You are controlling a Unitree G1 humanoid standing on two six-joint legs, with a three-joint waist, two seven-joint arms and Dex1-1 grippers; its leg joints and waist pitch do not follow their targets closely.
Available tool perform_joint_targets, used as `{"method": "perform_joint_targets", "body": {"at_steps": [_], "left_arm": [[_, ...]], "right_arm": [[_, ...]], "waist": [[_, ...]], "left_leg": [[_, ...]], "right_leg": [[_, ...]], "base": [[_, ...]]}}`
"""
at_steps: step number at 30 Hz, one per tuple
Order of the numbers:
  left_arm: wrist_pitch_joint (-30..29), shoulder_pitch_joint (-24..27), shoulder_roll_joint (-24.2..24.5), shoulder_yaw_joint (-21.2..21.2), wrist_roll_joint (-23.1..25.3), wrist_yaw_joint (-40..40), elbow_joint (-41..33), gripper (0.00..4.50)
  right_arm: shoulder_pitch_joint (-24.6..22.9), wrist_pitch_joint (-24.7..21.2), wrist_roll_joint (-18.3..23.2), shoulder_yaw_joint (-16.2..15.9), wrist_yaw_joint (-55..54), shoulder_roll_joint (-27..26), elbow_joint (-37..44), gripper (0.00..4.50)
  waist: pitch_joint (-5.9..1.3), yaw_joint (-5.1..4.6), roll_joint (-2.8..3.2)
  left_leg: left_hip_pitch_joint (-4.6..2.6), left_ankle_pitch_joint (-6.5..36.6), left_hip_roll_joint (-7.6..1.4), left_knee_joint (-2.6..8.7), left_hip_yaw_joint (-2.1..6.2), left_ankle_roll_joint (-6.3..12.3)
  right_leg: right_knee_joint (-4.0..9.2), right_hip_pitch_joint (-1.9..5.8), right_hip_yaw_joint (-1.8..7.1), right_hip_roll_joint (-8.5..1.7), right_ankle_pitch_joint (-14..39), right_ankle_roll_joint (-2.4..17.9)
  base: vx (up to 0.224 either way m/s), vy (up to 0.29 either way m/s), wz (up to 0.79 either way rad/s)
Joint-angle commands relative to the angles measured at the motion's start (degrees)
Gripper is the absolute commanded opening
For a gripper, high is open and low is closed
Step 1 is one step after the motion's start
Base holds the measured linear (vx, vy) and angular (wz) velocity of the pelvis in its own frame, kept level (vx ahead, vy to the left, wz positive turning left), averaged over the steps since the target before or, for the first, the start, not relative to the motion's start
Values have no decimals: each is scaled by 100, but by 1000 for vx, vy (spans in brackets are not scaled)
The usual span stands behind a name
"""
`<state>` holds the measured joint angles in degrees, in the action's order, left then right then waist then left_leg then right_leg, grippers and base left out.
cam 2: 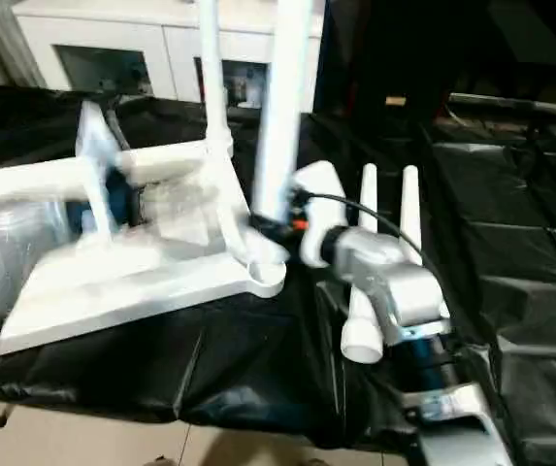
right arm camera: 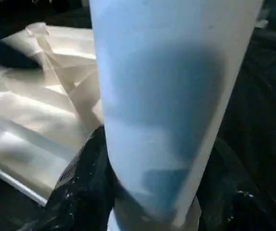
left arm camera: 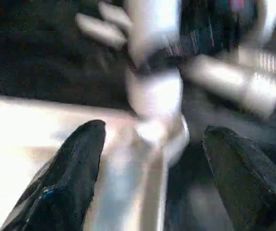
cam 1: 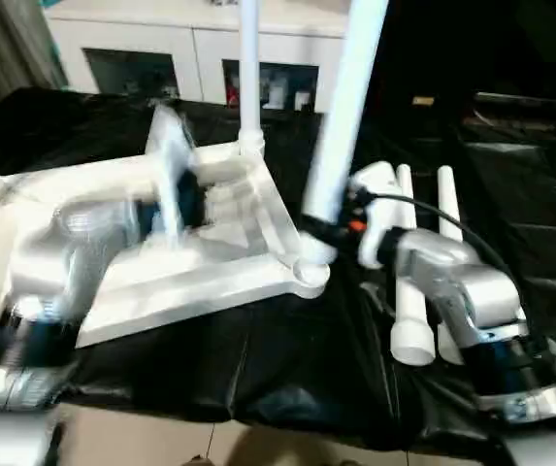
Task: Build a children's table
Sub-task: Insert table leg to table base
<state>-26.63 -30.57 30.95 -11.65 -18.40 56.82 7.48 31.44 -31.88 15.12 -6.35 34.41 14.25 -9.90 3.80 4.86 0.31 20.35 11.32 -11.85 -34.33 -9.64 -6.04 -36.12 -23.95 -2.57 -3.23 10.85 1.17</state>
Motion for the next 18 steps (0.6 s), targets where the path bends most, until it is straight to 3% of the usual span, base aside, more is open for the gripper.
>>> {"method": "perform_joint_targets", "body": {"at_steps": [1, 5, 6, 8, 9, 11, 16, 18], "left_arm": [[354, -41, -40, -323, 329, 104, 184, 365], [698, -68, -142, -576, 620, 114, 599, 319], [810, -85, -165, -620, 700, 110, 718, 319], [1073, -137, -222, -723, 903, 89, 1057, 297], [1205, -159, -238, -770, 997, 97, 1214, 282], [1325, -183, -251, -809, 1070, 107, 1351, 268], [1568, -235, -303, -858, 1226, 161, 1783, 216], [1642, -249, -324, -851, 1280, 103, 1857, 216]], "right_arm": [[-26, 96, -29, -119, -35, -53, 95, 187], [-32, 133, -21, -164, -71, -138, 116, 187], [-25, 152, -34, -167, -68, -161, 102, 187], [-21, 189, -72, -177, -61, -216, 87, 187], [-24, 198, -86, -183, -58, -235, 89, 187], [-27, 207, -87, -193, -64, -243, 91, 187], [-71, 211, -70, -201, -90, -242, 133, 187], [-76, 216, -76, -199, -90, -243, 135, 187]], "waist": [[-413, -15, 84], [-407, -14, 73], [-414, -14, 111], [-414, -19, 84], [-417, -13, 122], [-421, -15, 100], [-433, -16, 117], [-432, -14, 111]], "left_leg": [[-6, 525, -35, 371, -11, -96], [-1, 601, -30, 377, -10, -127], [-10, 652, -32, 374, -8, -148], [-9, 693, -24, 376, -10, -142], [-16, 704, -30, 376, -3, -159], [-15, 694, -29, 379, 1, -159], [-14, 667, -31, 370, -2, -172], [-6, 667, -37, 372, 2, -162]], "right_leg": [[359, 396, 249, -320, 301, 1048], [354, 404, 249, -319, 219, 1106], [351, 404, 251, -327, 252, 1106], [373, 412, 256, -325, 319, 1081], [365, 409, 256, -332, 329, 1075], [369, 414, 255, -328, 277, 1080], [344, 422, 256, -334, 55, 1182], [342, 430, 257, -338, 56, 1199]], "base": [[0, 0, 0], [0, 0, 0], [0, 0, 0], [0, 0, 0], [0, 0, 0], [0, 0, 0], [0, 0, 0], [0, 0, 0]]}}
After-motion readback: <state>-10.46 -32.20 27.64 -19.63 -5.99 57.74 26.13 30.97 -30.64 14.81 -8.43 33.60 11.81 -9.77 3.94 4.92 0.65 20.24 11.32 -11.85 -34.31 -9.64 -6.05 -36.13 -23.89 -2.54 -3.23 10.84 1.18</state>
